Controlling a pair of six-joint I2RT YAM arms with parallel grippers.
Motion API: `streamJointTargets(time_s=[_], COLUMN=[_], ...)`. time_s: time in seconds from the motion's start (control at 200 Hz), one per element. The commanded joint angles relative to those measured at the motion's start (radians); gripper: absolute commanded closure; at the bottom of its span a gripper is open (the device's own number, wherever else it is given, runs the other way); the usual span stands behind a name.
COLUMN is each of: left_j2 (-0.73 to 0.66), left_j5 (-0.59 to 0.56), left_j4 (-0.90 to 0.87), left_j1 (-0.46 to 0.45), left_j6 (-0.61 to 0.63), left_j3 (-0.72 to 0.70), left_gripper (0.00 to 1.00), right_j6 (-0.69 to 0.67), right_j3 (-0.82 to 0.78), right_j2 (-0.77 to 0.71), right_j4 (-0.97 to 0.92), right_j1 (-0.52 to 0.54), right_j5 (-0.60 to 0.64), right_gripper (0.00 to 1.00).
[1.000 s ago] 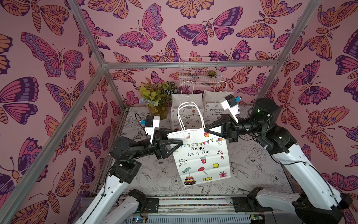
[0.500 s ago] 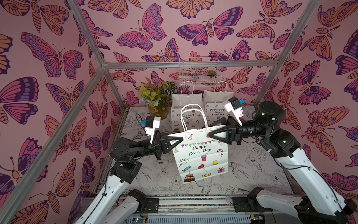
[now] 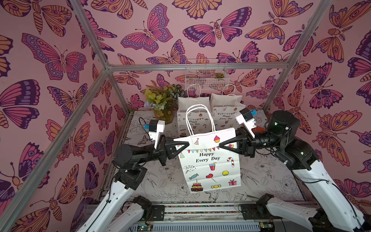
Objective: Put away the paper bag
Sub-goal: Press the paper bag.
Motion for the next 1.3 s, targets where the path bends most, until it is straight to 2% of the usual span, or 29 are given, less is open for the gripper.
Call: streamJointTargets(time_s=[0.0, 0.05, 0.1, 0.165, 0.315, 0.37, 0.431, 0.506, 0.641, 0.786, 1.011, 1.066, 1.226, 1.292], left_j2=[0.002, 0.007, 0.011, 0.019, 0.027, 0.027, 0.028, 0.028, 0.026, 0.027, 0.013, 0.011, 0.004, 0.002], left_j5=[0.015, 0.023, 0.035, 0.057, 0.115, 0.135, 0.154, 0.167, 0.167, 0.15, 0.055, 0.038, 0.001, -0.004], left_j4=[0.063, 0.063, 0.063, 0.063, 0.063, 0.063, 0.062, 0.063, 0.061, 0.041, -0.07, -0.071, -0.071, -0.07], left_j1=[-0.001, -0.002, -0.002, -0.004, -0.013, -0.019, -0.023, -0.027, -0.028, -0.028, -0.027, -0.028, -0.028, -0.028], left_j6=[-0.016, -0.017, -0.019, -0.024, -0.026, -0.023, -0.021, -0.02, -0.015, -0.001, 0.07, 0.071, 0.063, 0.06], left_j3=[0.002, 0.002, 0.003, 0.008, 0.011, 0.011, 0.008, 0.005, 0.003, 0.003, 0.02, 0.021, 0.022, 0.022], left_gripper=[1.0, 1.0, 0.95, 0.82, 0.42, 0.35, 0.33, 0.35, 0.51, 0.63, 0.93, 0.98, 1.0, 1.0], right_j6=[-0.018, -0.017, -0.016, -0.015, 0.01, 0.034, 0.06, 0.088, 0.109, 0.112, 0.102, 0.1, 0.11, 0.11], right_j3=[0.032, 0.04, 0.051, 0.06, 0.078, 0.077, 0.076, 0.079, 0.099, 0.104, 0.066, 0.051, -0.021, -0.045], right_j2=[0.003, 0.005, 0.007, 0.008, 0.014, 0.016, 0.019, 0.025, 0.033, 0.029, 0.0, -0.006, -0.04, -0.056], right_j4=[-0.026, -0.024, -0.024, -0.021, 0.011, 0.041, 0.078, 0.117, 0.138, 0.138, 0.114, 0.106, 0.111, 0.107], right_j1=[-0.002, -0.003, -0.003, -0.003, -0.016, -0.024, -0.031, -0.04, -0.051, -0.052, -0.051, -0.052, -0.05, -0.05], right_j5=[0.002, 0.002, 0.003, -0.001, -0.017, -0.03, -0.04, -0.045, -0.029, 0.004, 0.008, -0.007, -0.059, -0.062], right_gripper=[0.93, 0.98, 1.0, 1.0, 1.0, 1.0, 1.0, 1.0, 1.0, 1.0, 1.0, 0.92, 0.48, 0.39])
